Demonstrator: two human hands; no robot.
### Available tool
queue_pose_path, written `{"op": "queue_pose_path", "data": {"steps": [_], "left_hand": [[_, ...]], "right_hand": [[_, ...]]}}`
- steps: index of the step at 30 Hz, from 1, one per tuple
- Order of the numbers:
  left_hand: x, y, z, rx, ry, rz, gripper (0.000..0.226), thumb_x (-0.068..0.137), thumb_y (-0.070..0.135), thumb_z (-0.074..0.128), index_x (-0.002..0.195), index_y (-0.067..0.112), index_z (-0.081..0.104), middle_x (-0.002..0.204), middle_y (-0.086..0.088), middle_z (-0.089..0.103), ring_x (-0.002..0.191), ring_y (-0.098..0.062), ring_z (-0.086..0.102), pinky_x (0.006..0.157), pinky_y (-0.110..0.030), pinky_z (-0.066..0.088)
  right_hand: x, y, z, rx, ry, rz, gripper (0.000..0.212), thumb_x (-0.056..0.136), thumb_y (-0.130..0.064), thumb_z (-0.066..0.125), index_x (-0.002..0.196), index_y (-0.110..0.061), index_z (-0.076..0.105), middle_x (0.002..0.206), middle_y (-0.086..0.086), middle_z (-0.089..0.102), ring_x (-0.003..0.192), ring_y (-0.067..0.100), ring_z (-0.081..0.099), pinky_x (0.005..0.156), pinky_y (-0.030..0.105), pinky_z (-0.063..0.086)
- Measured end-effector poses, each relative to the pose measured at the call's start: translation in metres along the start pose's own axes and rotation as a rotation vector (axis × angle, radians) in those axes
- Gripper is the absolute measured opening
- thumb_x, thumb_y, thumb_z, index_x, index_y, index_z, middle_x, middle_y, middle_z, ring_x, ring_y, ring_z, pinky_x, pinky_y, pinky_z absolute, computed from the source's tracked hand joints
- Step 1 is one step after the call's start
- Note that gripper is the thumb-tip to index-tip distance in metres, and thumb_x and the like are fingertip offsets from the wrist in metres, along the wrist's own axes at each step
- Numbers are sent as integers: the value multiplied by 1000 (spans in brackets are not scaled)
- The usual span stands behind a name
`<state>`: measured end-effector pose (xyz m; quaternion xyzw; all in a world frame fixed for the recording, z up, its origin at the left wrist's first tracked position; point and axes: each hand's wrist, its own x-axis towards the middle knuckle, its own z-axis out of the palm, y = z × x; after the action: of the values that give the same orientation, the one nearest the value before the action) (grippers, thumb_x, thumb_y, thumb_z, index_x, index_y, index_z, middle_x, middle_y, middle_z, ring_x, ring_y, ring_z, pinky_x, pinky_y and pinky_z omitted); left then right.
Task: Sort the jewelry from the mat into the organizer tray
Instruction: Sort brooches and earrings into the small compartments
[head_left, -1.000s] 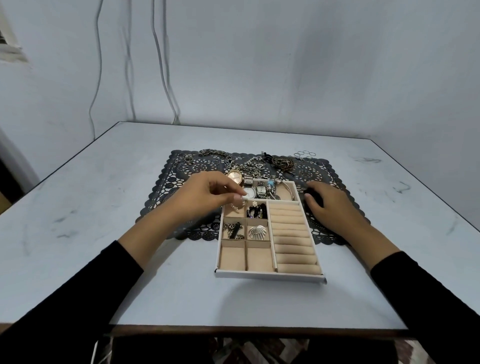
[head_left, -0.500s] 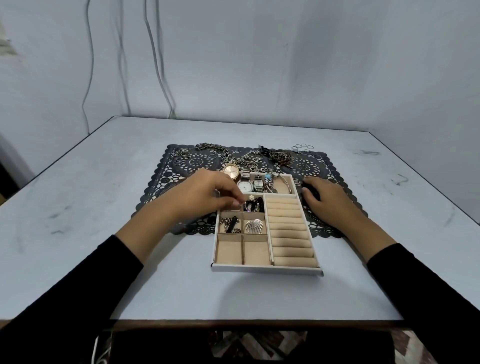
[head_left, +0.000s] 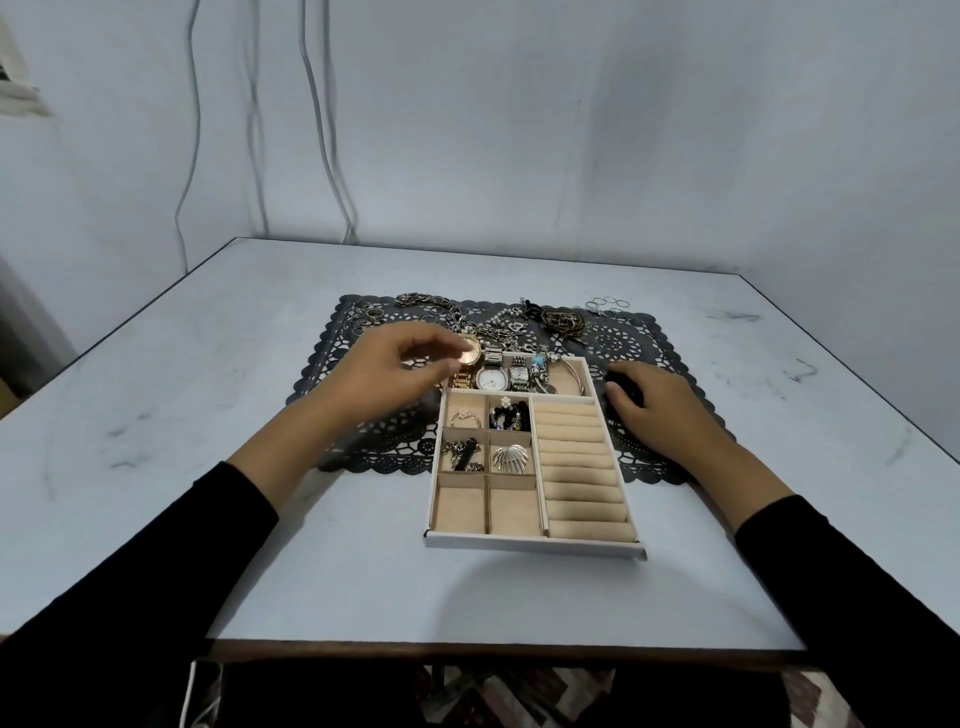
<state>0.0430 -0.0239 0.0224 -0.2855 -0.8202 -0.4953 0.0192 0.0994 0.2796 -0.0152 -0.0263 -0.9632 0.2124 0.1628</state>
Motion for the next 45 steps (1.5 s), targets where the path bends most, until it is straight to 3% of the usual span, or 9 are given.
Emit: {"op": "queue_pose_path", "data": {"steps": [5, 9, 12, 18, 23, 30, 34, 37, 45], "left_hand": [[15, -17, -5, 171, 147, -16, 27, 96, 19, 59, 122, 26, 64, 115, 15, 66, 103, 5, 60, 89, -13, 41], [35, -47, -11, 458, 48, -78, 37, 100, 26, 50, 137, 21, 54, 142, -3, 51, 127, -19, 49, 103, -29, 35], [50, -65, -12, 554, -41, -146, 44, 100, 35, 47, 143, 24, 46, 152, -4, 39, 137, -22, 39, 112, -39, 32], [77, -76, -6, 597, -84, -114, 53, 100, 44, 43, 151, 29, 33, 161, -1, 22, 148, -21, 20, 119, -39, 19], [98, -81, -2, 593, -155, -56, 55, 99, 49, 41, 151, 34, 30, 161, 3, 21, 148, -18, 19, 118, -39, 19], [119, -81, 4, 550, -237, 22, 50, 99, 50, 40, 148, 39, 34, 159, 11, 26, 146, -10, 23, 115, -34, 22], [134, -80, 12, 531, -275, 69, 48, 100, 50, 39, 146, 38, 39, 156, 11, 33, 146, -10, 23, 117, -36, 22], [143, -78, 19, 492, -304, 115, 43, 100, 47, 42, 142, 36, 46, 150, 11, 42, 140, -10, 35, 115, -35, 29], [158, -81, 25, 404, -347, 174, 30, 99, 35, 52, 128, 37, 62, 141, 15, 53, 134, -4, 44, 114, -32, 33]], "right_hand": [[13, 4, 1, -4, 33, 36, 38, 96, -25, 52, 130, -10, 54, 129, 9, 59, 119, 23, 52, 95, 25, 35], [27, 8, 2, -8, 36, 56, 41, 96, -25, 52, 134, -9, 51, 134, 11, 56, 123, 25, 50, 99, 28, 36], [40, 11, 4, -16, 16, 62, 44, 96, -26, 52, 136, -9, 48, 136, 11, 54, 125, 25, 49, 101, 29, 35], [71, 12, 14, -9, 22, 33, 45, 97, -27, 50, 137, -7, 47, 136, 12, 53, 126, 25, 48, 103, 30, 34], [101, 7, 25, 67, 85, -43, 39, 95, -26, 54, 130, -8, 56, 129, 10, 60, 121, 23, 53, 102, 31, 37], [128, -3, 37, 139, 113, -291, 21, 90, -18, 63, 109, -10, 70, 109, 4, 70, 105, 19, 62, 96, 33, 45], [138, -6, 44, 161, 57, -372, 15, 87, -19, 68, 99, -14, 74, 97, -1, 72, 94, 14, 63, 86, 29, 49], [142, -9, 48, 169, 6, -412, 15, 85, -21, 70, 98, -15, 75, 94, -1, 72, 90, 12, 63, 84, 28, 49], [149, -8, 54, 143, -53, -482, 13, 83, -14, 72, 94, -15, 77, 94, 1, 72, 92, 16, 62, 82, 25, 45]]}}
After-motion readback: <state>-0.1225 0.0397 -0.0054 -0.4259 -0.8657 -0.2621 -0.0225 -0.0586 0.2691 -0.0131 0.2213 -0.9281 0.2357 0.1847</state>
